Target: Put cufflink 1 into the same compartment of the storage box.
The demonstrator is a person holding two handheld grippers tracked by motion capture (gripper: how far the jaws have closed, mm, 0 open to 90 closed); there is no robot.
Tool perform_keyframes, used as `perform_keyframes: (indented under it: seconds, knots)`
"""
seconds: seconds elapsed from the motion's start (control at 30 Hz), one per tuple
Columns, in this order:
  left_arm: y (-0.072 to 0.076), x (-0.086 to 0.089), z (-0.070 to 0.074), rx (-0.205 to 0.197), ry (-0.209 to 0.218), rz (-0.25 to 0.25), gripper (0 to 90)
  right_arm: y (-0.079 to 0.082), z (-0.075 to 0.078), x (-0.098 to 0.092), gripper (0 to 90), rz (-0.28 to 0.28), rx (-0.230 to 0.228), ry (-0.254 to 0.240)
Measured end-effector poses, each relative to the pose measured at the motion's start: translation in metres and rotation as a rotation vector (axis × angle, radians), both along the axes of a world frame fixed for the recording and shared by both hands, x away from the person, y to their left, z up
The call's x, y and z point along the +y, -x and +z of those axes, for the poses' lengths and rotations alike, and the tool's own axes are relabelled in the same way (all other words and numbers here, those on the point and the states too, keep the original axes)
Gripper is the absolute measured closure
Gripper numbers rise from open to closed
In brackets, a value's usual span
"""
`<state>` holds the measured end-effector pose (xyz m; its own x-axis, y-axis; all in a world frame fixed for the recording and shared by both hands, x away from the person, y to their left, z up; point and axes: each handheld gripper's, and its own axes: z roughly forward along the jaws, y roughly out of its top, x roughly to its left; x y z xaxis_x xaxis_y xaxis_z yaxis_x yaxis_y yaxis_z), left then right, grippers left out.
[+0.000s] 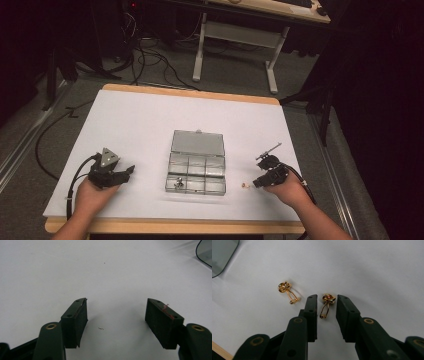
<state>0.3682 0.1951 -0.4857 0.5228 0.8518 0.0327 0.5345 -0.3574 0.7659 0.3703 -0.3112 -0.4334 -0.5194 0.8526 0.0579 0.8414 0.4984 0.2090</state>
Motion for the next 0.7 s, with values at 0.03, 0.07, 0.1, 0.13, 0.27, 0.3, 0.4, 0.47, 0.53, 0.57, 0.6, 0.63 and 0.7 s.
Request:
perform_keyframes:
  seconds: [0.03, 0.07, 0.1, 0.13, 0.27, 0.3, 0.4, 0.47, 0.53, 0.57, 0.6, 0.63, 0.7]
  knots:
    - [0.0001, -0.0001, 0.0000, -0.001, -0.001, -0.001, 34.9, -0.0012, -0.0008, 0.0009, 73.3, 0.006, 0.007, 0.005]
    - [0.0002, -0.0002, 0.0000, -0.002, -0.002, -0.002, 34.9, -0.0010, -0.0009, 0.0027, 74.2, -0.006, 0.022, 0.011]
    - [0.0003, -0.0004, 0.0001, -0.001, -0.005, -0.003, 34.9, -0.0009, -0.0013, 0.0037, 74.5, -0.011, 0.027, 0.016]
    - [0.0003, -0.0005, 0.0001, -0.002, -0.009, -0.005, 34.9, -0.0022, -0.0030, 0.0044, 75.2, 0.011, 0.029, 0.027]
    - [0.0004, -0.0003, 0.0002, -0.003, -0.008, -0.005, 34.9, -0.0034, -0.0042, 0.0059, 77.1, 0.021, 0.029, 0.040]
    - [0.0004, -0.0003, 0.0002, -0.003, -0.008, -0.006, 34.9, -0.0035, -0.0043, 0.0067, 77.6, 0.019, 0.030, 0.045]
    - [0.0007, -0.0009, 0.0000, 0.000, -0.008, -0.005, 34.9, -0.0045, -0.0042, 0.0073, 79.0, 0.026, 0.033, 0.054]
    - [0.0001, -0.0008, -0.0001, 0.004, -0.009, -0.003, 34.9, -0.0046, -0.0040, 0.0074, 79.1, 0.026, 0.034, 0.050]
    - [-0.0002, -0.0006, -0.0003, 0.005, -0.004, 0.001, 35.0, -0.0040, -0.0025, 0.0080, 79.3, 0.033, 0.038, 0.049]
    - [-0.0001, -0.0006, -0.0003, 0.005, -0.004, 0.001, 35.0, -0.0040, -0.0025, 0.0080, 79.3, 0.033, 0.038, 0.049]
    - [0.0000, -0.0007, -0.0003, 0.004, -0.006, -0.001, 35.1, -0.0033, -0.0012, 0.0088, 79.3, 0.033, 0.042, 0.041]
    - [0.0000, -0.0008, -0.0003, 0.004, -0.007, -0.002, 35.1, -0.0033, -0.0012, 0.0088, 79.3, 0.033, 0.042, 0.041]
    - [0.0001, -0.0009, -0.0002, 0.002, -0.012, -0.003, 35.0, -0.0023, 0.0004, 0.0100, 79.4, 0.039, 0.044, 0.036]
